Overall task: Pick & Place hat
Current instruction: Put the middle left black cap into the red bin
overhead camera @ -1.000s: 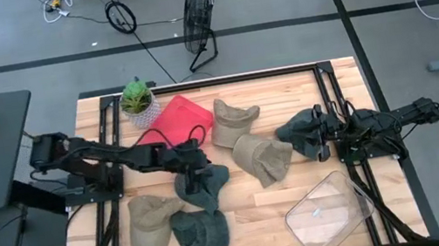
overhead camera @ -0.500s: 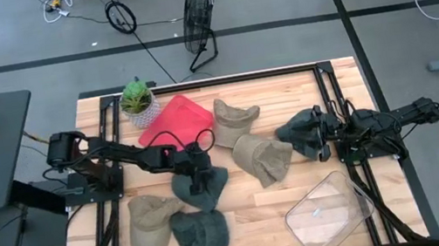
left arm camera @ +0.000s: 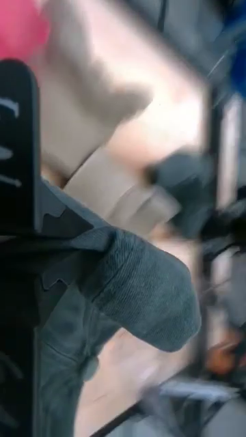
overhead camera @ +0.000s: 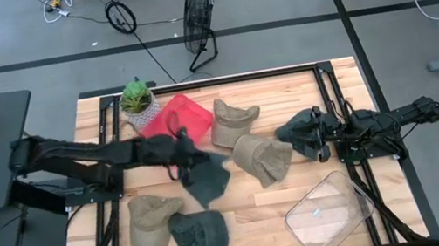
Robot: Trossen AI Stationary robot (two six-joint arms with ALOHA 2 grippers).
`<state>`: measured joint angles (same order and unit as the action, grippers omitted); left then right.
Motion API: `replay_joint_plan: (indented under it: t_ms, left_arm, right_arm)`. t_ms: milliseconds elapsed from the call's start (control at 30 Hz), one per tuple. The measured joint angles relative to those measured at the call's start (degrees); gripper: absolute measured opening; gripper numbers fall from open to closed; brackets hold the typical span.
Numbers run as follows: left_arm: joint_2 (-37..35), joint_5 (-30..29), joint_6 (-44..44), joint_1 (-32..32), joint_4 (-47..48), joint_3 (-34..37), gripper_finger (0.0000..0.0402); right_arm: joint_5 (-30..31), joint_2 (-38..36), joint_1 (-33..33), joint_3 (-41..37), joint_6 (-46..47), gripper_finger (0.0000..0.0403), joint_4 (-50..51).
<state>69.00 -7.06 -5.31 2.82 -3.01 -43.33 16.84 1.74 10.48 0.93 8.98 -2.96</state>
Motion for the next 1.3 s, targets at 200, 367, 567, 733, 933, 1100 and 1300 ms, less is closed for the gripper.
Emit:
replay_joint_plan:
  t_ms: [200,367,567,733,933,1100,1300]
  left_arm:
    - [-6.97,-10.34,-0.67,-5.95,5.90,-0.02,0.0014]
    - [-5.18,-14.77,-8.44,-14.75,10.03,0.34,0.0013]
    - [1.97,-17.57,-23.19,-22.19,10.22,0.68,0.0028]
    - [8.96,-20.67,-27.30,-24.23,10.51,0.68,0.0022]
    - [13.15,-26.40,-29.00,-25.17,11.30,0.68,0.0025]
    - [11.87,-31.29,-30.48,-24.45,12.24,0.68,0.0022]
    - [11.58,-27.84,-38.37,-23.22,22.14,0.61,0.0025]
  right_arm:
    - [0.02,0.96,0.00,0.00,-0.42,0.0142,0.00]
    - [0.04,1.70,0.00,0.00,-0.42,0.0137,0.00]
    - [0.04,2.75,0.00,0.00,-0.42,0.0134,-0.02]
    - [0.04,3.69,0.00,0.00,-0.43,0.0134,0.00]
    - [0.04,4.56,0.00,0.00,-0.42,0.0134,0.00]
    - [0.03,4.74,0.00,0.00,0.72,0.0135,-0.01]
    - [0.04,4.74,0.00,0.00,1.06,0.0135,-0.02]
